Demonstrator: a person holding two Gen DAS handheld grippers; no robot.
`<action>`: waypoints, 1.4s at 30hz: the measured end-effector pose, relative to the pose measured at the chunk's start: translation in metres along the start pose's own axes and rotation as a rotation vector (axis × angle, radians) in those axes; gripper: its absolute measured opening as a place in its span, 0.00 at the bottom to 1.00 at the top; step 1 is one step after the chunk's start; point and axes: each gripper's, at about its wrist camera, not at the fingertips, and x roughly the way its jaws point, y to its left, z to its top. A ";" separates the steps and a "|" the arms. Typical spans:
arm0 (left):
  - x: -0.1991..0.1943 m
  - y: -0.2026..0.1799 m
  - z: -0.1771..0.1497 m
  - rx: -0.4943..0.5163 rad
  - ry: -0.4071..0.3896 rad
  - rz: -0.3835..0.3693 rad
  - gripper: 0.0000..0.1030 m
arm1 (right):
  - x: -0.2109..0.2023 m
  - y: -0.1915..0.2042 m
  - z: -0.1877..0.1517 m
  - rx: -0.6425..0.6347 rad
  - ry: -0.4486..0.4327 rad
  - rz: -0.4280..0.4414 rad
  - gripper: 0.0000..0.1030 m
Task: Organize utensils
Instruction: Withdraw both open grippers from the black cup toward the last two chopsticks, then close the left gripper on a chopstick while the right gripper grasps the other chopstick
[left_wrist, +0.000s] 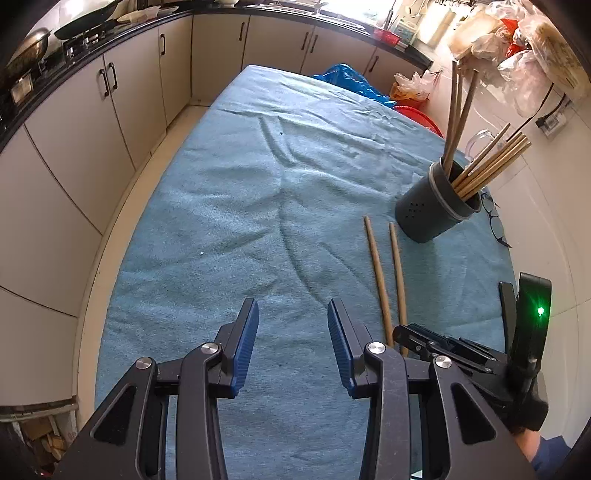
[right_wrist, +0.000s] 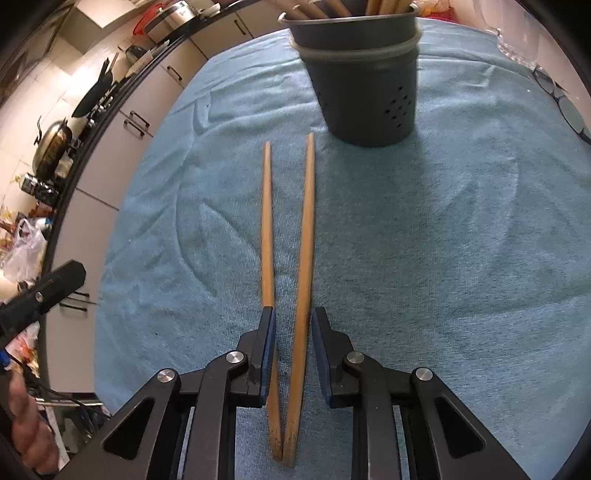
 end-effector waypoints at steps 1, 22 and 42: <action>0.002 0.000 0.001 0.001 0.005 -0.004 0.36 | 0.001 0.004 0.000 -0.028 -0.002 -0.024 0.17; 0.110 -0.094 0.034 0.117 0.200 -0.066 0.36 | -0.068 -0.087 -0.045 0.071 -0.030 -0.108 0.08; 0.102 -0.075 0.008 0.146 0.226 -0.027 0.08 | -0.045 -0.089 0.016 0.095 0.009 -0.059 0.30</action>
